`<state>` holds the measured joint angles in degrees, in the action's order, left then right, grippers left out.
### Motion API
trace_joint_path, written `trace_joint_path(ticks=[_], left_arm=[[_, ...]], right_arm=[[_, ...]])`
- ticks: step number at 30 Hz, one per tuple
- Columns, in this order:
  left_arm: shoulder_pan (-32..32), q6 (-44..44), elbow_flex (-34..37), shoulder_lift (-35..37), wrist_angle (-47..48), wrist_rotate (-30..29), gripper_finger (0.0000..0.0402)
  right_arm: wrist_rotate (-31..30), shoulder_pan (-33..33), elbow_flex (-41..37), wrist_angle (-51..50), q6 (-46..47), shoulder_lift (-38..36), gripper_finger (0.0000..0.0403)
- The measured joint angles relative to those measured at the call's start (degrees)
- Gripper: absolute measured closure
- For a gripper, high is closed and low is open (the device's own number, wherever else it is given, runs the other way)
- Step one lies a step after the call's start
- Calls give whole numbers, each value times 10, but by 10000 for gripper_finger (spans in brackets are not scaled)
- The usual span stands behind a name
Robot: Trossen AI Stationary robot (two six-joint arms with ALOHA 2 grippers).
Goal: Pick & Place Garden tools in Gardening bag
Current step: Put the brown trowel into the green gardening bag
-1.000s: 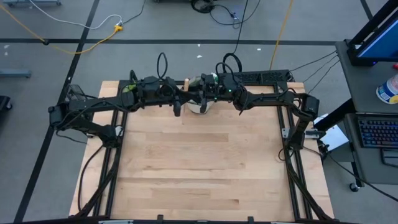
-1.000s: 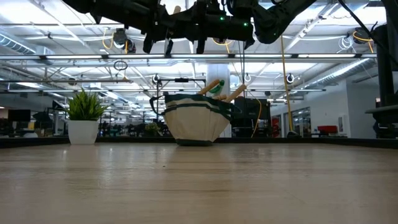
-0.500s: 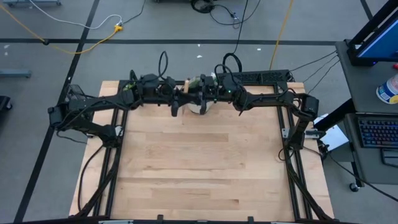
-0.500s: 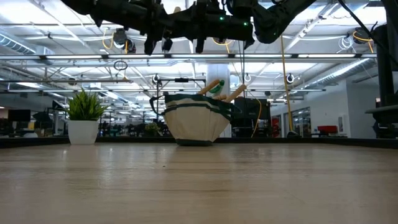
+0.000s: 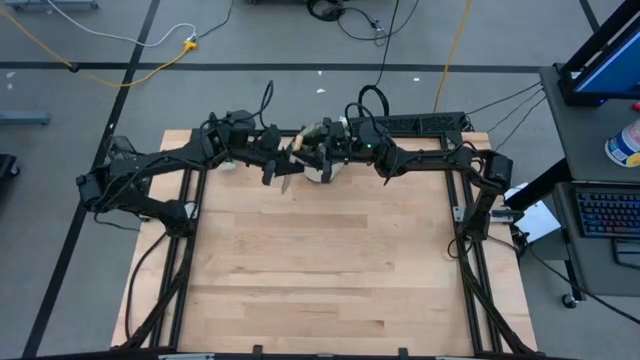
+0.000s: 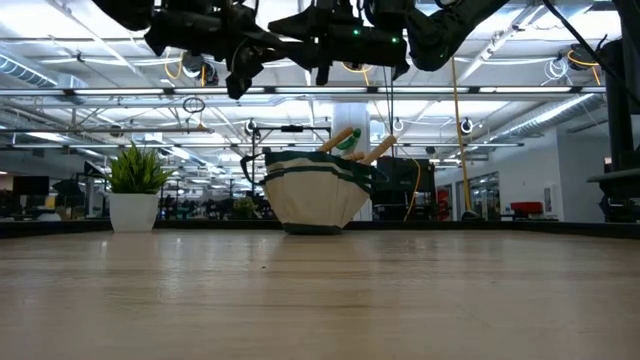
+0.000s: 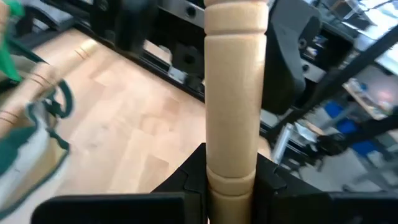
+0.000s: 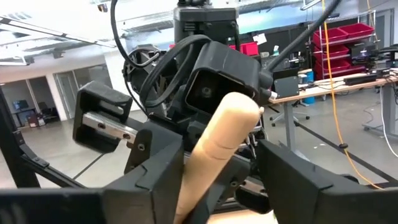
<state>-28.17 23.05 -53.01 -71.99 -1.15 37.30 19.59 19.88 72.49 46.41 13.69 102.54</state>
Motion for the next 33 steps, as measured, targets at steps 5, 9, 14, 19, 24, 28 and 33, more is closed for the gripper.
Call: trace_joint_path(ticks=[5, 9, 14, 19, 24, 28, 33], left_arm=[[-22, 14, 0, 0, 2, 64, 344], [-32, 22, 0, 0, 2, 88, 344], [-32, 15, 0, 0, 9, 94, 344], [-30, 14, 0, 0, 14, 94, 344], [-12, 13, 0, -12, 6, 90, 344], [-1, 15, 2, -33, 0, 90, 344], [2, 30, 2, -49, -27, 97, 344]], right_arm=[[-1, 6, 0, 1, 4, 0, 178], [2, 13, 0, 10, 26, 0, 167], [14, 15, 0, 26, 59, 0, 165], [14, 12, 0, 30, 82, 0, 165], [15, 10, 0, 31, 93, -1, 167], [17, 10, 0, 30, 114, -1, 184], [29, 10, 0, 30, 130, -1, 216]])
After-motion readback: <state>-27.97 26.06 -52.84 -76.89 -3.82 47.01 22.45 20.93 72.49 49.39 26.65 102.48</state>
